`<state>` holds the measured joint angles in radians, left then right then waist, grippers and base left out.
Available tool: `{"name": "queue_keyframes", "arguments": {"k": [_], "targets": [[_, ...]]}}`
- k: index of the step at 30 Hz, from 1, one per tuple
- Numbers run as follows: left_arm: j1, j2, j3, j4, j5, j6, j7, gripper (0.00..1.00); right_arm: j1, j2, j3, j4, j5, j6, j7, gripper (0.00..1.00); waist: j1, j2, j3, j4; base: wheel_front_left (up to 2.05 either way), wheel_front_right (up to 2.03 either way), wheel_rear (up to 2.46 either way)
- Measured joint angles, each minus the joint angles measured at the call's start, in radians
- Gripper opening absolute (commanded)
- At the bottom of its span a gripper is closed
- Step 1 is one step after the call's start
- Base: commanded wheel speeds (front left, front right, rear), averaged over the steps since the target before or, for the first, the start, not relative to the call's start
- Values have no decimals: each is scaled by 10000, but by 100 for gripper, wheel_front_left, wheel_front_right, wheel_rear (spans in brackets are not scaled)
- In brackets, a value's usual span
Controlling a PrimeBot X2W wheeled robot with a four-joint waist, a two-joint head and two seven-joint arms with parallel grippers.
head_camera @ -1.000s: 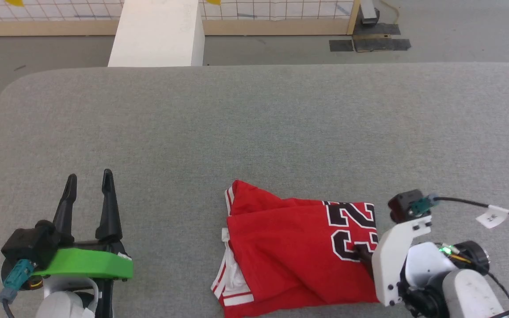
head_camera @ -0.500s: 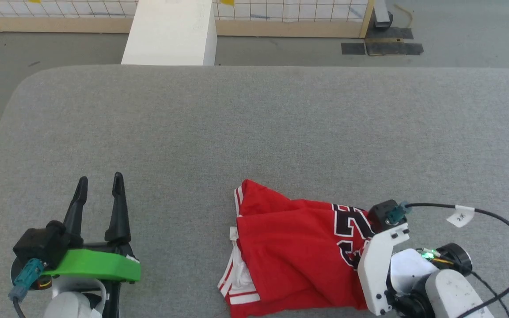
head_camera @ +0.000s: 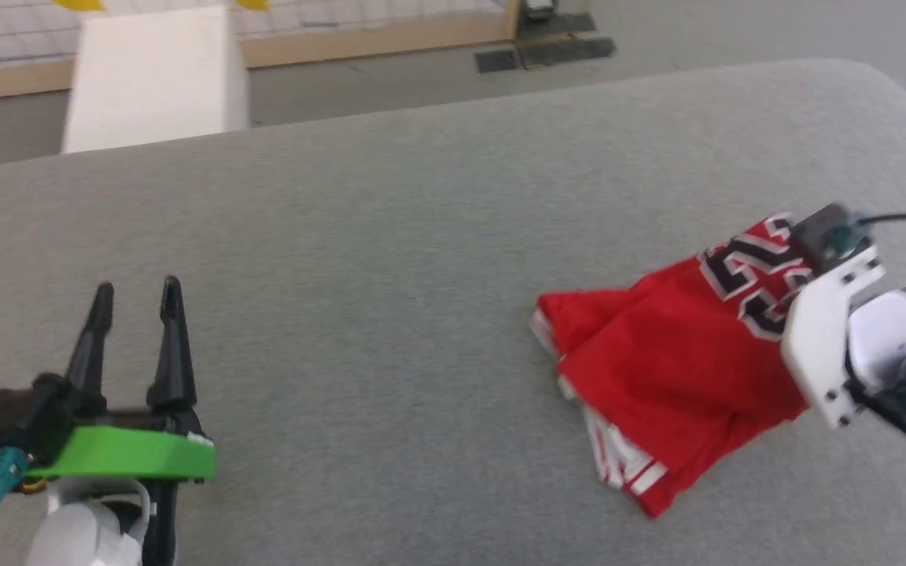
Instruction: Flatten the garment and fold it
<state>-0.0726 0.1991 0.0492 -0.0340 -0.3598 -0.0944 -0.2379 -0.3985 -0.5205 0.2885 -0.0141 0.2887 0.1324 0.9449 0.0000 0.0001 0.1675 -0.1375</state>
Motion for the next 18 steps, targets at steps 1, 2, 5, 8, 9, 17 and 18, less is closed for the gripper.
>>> {"name": "queue_keyframes", "arguments": {"k": [1,2,5,8,9,17,18], "targets": [[-62,50,10,-94,0,2,48,100,-116,-61,-100,67,-59,0,-52,0,0,0,80,-167,0,0,0],[-152,121,23,-221,0,4,115,100,-243,-125,-224,174,-94,0,-109,0,0,0,197,-385,0,0,0],[-392,337,48,-589,2,27,345,100,-499,-230,-746,660,-316,0,-326,0,0,0,593,-920,0,0,0],[-532,602,111,-974,10,33,612,100,-736,-349,-1296,1183,-525,0,-727,0,0,0,1097,-1329,0,0,0],[-559,700,155,-1108,10,33,708,100,-848,-332,-1569,1384,-598,0,-905,0,0,0,1297,-1453,0,0,0],[-609,1323,541,-1977,19,109,1325,100,-1551,290,-3814,2811,-1964,0,-1998,0,1,0,2835,-2042,0,0,0],[-611,1375,569,-2071,19,119,1394,100,-1585,339,-4063,2890,-2115,0,-2115,0,1,0,2984,-2076,0,0,0]]}}
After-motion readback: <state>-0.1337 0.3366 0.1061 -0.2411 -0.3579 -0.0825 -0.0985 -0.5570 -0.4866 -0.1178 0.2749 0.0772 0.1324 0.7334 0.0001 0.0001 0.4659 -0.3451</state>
